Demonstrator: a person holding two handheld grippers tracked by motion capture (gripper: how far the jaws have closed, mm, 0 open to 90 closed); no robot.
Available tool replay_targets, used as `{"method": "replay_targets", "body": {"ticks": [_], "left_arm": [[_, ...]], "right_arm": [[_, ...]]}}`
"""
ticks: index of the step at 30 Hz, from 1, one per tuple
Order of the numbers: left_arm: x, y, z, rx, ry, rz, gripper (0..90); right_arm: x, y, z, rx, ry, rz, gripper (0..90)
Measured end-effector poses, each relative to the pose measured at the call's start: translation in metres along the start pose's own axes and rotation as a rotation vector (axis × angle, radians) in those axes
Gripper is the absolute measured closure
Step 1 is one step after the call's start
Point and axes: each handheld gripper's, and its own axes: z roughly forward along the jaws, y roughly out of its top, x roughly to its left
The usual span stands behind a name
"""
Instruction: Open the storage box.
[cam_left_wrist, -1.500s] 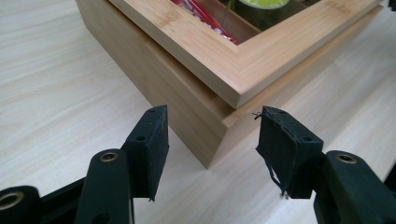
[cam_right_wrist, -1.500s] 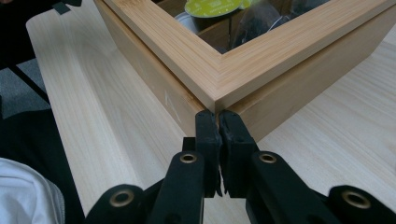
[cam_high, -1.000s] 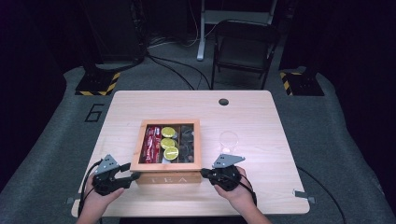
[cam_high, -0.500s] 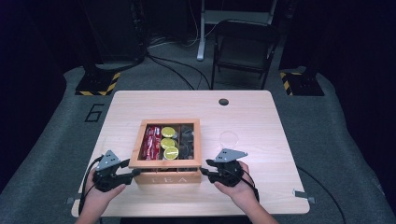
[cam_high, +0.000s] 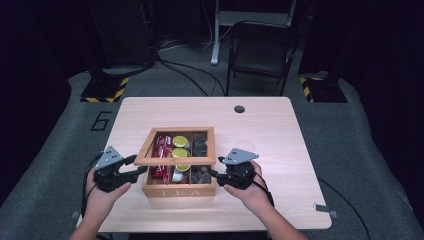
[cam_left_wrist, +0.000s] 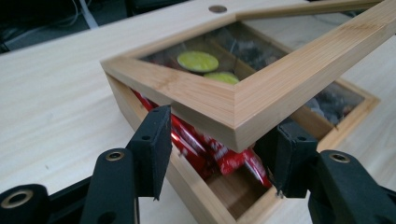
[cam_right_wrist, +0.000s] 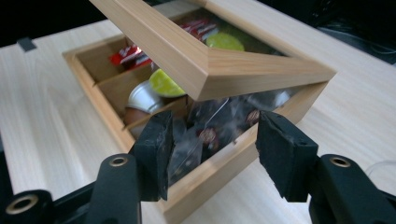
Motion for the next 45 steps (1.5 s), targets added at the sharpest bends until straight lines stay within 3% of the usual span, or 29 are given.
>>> {"method": "replay_targets", "body": {"ticks": [2, 7, 15, 22, 35, 40, 45], "left_arm": [[0.003, 0.008, -0.001, -0.018, 0.003, 0.004, 45.7], [0.008, 0.018, -0.002, -0.044, -0.003, -0.001, 46.0], [0.012, 0.028, -0.001, -0.038, -0.012, 0.002, 46.3], [0.015, 0.038, 0.000, -0.030, -0.003, 0.015, 46.6], [0.022, 0.050, 0.004, -0.055, 0.008, -0.003, 48.5], [0.026, 0.050, 0.006, -0.071, 0.001, -0.013, 48.4], [0.028, 0.049, 0.014, -0.067, 0.017, -0.022, 48.9]], "right_arm": [[-0.003, 0.007, -0.001, -0.032, -0.016, 0.016, 45.3], [-0.008, 0.019, -0.002, -0.060, -0.036, -0.008, 45.1], [-0.013, 0.033, 0.000, -0.079, -0.064, -0.017, 46.1], [-0.022, 0.044, 0.004, -0.053, -0.093, -0.026, 56.1], [-0.027, 0.062, 0.014, -0.052, -0.149, -0.074, 59.0], [-0.032, 0.064, 0.015, -0.065, -0.133, -0.035, 58.4], [-0.033, 0.065, 0.015, -0.058, -0.129, -0.039, 58.3]]}}
